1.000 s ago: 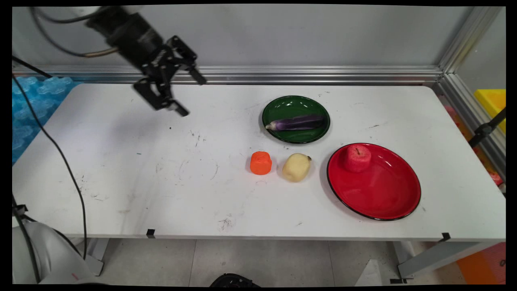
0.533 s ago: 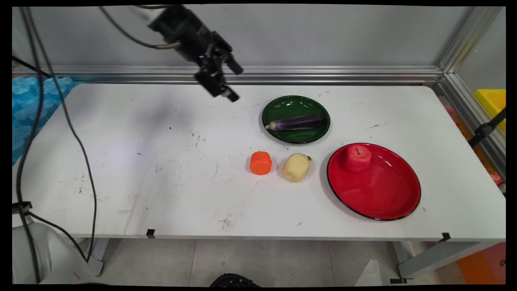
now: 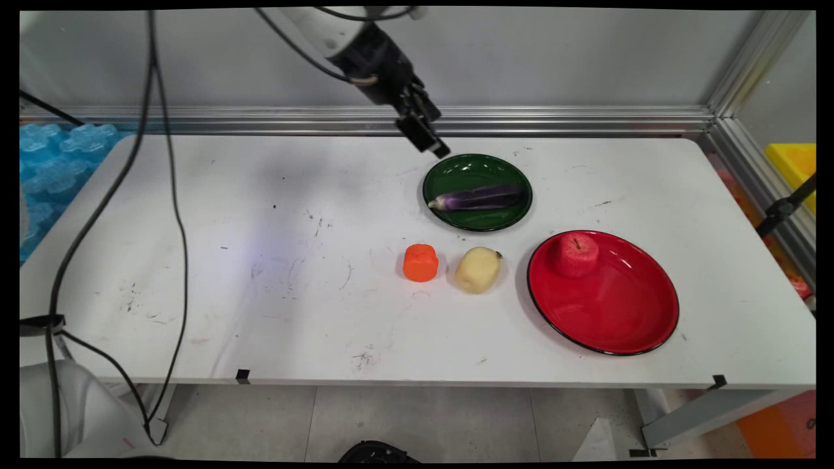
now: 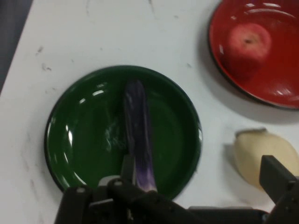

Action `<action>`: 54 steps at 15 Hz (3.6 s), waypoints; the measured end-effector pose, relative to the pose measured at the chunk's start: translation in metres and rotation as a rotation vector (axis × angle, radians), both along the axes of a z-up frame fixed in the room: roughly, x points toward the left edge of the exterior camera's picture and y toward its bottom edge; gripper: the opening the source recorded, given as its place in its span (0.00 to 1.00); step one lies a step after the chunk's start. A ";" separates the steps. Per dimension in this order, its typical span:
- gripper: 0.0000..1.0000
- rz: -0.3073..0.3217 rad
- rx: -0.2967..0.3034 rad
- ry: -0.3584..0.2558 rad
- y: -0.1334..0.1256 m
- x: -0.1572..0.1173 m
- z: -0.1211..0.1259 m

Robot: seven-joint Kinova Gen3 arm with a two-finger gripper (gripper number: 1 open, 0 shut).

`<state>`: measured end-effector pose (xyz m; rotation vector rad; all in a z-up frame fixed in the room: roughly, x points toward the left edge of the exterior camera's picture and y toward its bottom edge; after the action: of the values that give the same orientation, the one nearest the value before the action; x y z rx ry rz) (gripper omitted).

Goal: Pick up the eggplant from the green plate, then place the picked object on the table

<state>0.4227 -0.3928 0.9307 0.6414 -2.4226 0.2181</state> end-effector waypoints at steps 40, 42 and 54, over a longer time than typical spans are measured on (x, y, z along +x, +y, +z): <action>0.00 -0.001 0.077 -0.217 -0.105 -0.076 -0.096; 0.00 -0.012 0.059 -0.209 -0.097 -0.065 -0.078; 0.00 -0.116 -0.012 -0.135 0.005 -0.017 0.014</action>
<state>0.4060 -0.3874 0.9446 0.4930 -2.5761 0.2347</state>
